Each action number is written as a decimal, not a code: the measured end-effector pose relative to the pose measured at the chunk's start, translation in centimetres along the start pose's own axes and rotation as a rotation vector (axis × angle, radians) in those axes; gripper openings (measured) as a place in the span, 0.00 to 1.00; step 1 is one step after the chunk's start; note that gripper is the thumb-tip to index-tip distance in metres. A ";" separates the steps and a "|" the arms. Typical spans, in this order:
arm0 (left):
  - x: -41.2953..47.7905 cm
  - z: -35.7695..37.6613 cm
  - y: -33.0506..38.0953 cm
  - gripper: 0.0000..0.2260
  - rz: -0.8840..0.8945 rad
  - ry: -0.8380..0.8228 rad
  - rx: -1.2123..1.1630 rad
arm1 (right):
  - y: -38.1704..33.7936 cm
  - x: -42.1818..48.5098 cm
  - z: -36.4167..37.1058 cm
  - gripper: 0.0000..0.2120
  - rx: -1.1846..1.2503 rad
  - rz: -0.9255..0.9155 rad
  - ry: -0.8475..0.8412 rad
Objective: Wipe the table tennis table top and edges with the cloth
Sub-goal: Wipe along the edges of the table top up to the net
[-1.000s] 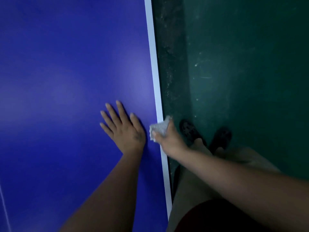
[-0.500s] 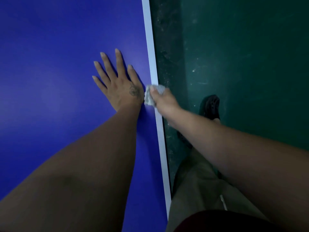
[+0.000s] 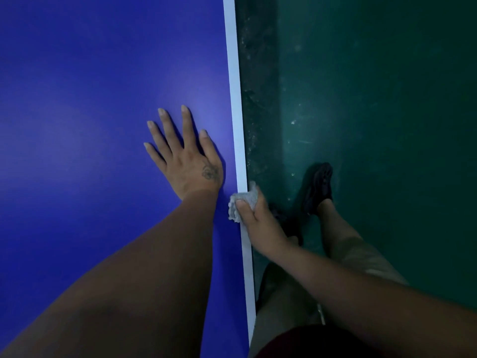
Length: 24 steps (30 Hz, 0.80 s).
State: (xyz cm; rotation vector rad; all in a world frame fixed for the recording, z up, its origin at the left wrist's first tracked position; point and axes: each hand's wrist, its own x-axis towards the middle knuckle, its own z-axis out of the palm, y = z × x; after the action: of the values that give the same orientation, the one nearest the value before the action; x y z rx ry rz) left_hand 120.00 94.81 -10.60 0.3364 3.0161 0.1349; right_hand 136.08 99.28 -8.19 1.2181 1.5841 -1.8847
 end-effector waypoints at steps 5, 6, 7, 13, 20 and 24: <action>-0.1 0.2 -0.1 0.26 0.009 0.014 -0.003 | -1.6 2.1 1.2 0.31 0.079 0.009 0.154; -0.1 0.2 -0.1 0.26 0.011 0.021 -0.010 | -2.8 3.3 0.9 0.30 0.066 -0.017 0.149; -0.1 0.2 -0.1 0.26 0.011 0.030 -0.018 | -4.3 4.6 0.4 0.27 0.053 -0.047 0.141; -0.4 0.2 0.1 0.25 0.013 0.039 -0.033 | -16.7 15.7 -4.3 0.20 0.055 -0.164 0.178; -0.6 0.4 -0.2 0.26 0.005 0.040 -0.044 | -15.9 15.4 -5.3 0.23 -0.052 -0.215 0.191; -0.5 0.3 -0.2 0.26 0.012 0.049 -0.039 | -9.4 10.2 -3.0 0.28 -0.063 -0.171 0.122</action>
State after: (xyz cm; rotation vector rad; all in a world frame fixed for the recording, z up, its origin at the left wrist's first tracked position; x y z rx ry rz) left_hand 120.49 94.52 -10.92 0.3533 3.0550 0.2061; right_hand 124.54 107.00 -10.82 1.2258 1.8509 -1.8780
